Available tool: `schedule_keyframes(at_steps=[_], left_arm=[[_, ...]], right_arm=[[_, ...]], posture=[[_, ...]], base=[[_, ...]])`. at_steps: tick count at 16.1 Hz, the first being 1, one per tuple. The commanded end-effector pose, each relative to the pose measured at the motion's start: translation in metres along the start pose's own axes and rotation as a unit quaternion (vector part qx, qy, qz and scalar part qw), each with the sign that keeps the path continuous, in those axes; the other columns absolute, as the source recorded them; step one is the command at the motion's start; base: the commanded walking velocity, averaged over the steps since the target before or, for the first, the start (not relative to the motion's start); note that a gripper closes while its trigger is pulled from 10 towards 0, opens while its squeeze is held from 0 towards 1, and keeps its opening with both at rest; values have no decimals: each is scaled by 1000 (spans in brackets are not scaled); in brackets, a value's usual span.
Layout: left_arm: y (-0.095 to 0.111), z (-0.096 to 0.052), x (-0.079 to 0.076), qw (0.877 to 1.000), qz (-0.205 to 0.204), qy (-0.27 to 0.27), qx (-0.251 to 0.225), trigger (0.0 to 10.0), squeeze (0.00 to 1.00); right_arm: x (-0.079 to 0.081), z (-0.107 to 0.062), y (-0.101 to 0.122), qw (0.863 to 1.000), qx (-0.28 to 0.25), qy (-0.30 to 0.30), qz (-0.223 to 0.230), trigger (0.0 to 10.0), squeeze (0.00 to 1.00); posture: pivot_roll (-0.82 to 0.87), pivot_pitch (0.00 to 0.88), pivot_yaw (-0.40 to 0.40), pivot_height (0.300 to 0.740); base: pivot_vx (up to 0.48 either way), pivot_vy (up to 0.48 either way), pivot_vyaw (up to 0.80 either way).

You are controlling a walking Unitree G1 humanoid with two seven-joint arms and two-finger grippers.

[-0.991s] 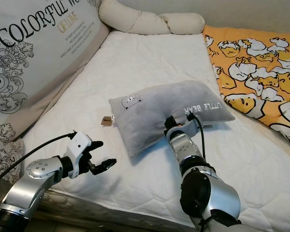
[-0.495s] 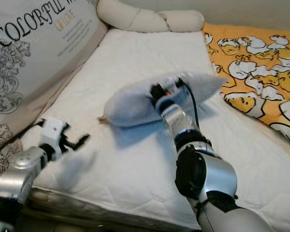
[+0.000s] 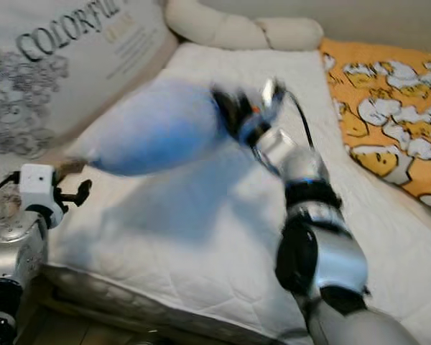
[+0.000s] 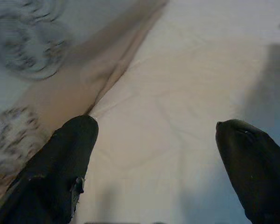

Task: Clean up the room

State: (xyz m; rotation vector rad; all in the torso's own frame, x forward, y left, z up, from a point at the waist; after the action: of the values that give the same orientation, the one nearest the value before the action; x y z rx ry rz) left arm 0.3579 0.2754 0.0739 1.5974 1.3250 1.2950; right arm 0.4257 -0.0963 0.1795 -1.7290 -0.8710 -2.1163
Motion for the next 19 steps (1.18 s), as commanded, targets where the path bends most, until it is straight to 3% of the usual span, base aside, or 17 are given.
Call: schedule_keyframes(at_steps=[1, 2, 3, 4, 5, 6, 9, 10, 12, 13, 15, 16, 17, 18, 19], left_arm=[[5, 3, 3, 1000, -25, 11, -4, 10000, 0], [3, 4, 2, 999, -33, 4, 0, 10000, 90], [3, 4, 1, 1000, -29, 1, 2, 10000, 1000], [5, 4, 0, 1000, -25, -6, -12, 10000, 1000], [9, 4, -2, 999, -19, -15, -32, 10000, 1000], [7, 5, -7, 999, -7, -34, -28, 10000, 1000], [12, 12, -27, 997, -7, -69, -36, 10000, 1000], [17, 16, -43, 993, -26, -109, -39, 10000, 1000], [37, 19, -82, 974, -81, -202, -65, 10000, 1000], [40, 20, -86, 971, -90, -210, -69, 10000, 1000], [60, 20, -113, 941, -168, -282, -80, 10000, 1000], [60, 17, -126, 926, -185, -323, -66, 10000, 1000], [51, 13, -138, 913, -192, -360, -32, 10000, 1000], [38, 9, -146, 908, -179, -380, 4, 10000, 1000], [35, 7, -150, 902, -178, -394, 10, 10000, 1000]], right_arm=[[-14, -10, -4, 1000, 11, -14, -5, 0, 0], [-59, -33, -28, 994, 59, -81, -39, 0, 0], [-77, -44, -37, 989, 80, -113, -57, 0, 0], [-125, -79, -52, 966, 111, -214, -96, 0, 0], [-157, -112, -54, 941, 121, -291, -122, 0, 0], [-169, -130, -49, 929, 114, -326, -132, 0, 0], [-172, -145, -32, 919, 105, -346, -159, 0, 0], [-173, -149, -30, 913, 113, -349, -177, 0, 0], [-172, -148, -30, 913, 121, -337, -197, 0, 0], [-172, -148, -30, 913, 120, -336, -199, 0, 0], [-170, -144, -29, 915, 116, -331, -200, 0, 0], [-168, -142, -28, 916, 114, -327, -201, 0, 0], [-167, -140, -29, 919, 114, -320, -200, 0, 0], [-166, -139, -31, 921, 116, -315, -198, 0, 0], [-167, -139, -31, 921, 116, -314, -198, 0, 0]], posture=[[34, 0, 53, 740], [32, 0, 56, 740], [32, 0, 56, 740], [32, 0, 58, 740], [32, 0, 58, 740], [32, 0, 58, 740], [24, 0, 56, 740], [24, 0, 56, 740], [15, 0, 52, 740], [15, 0, 52, 740], [2, 0, 56, 740], [2, 0, 56, 740], [1, 0, 57, 740], [-2, 0, 60, 740], [-2, 0, 60, 740]], base=[[0, 0, 0], [0, 0, 0], [0, 0, 0], [0, 0, 0], [0, 0, 0], [0, 0, 0], [0, 0, 0], [0, 0, 0], [0, 0, 0], [0, 0, 0], [0, 0, 0], [0, 0, 0], [0, 0, 0], [0, 0, 0], [0, 0, 0]])
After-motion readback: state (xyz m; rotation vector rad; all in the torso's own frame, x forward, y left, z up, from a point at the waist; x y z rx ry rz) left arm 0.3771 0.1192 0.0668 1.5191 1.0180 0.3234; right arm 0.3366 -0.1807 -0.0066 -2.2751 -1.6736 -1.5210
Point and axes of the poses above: a point about 5 cm out from each wrist's last joint towards the gripper, its own z axis pointing out of the wrist towards the gripper, its own y axis along the axis of the wrist's last joint, x = y × z, the point moved 5 cm from there along z, pointing out of the wrist towards the gripper, and after that the axes turned 11 degrees about z, right-handed, at the moved point
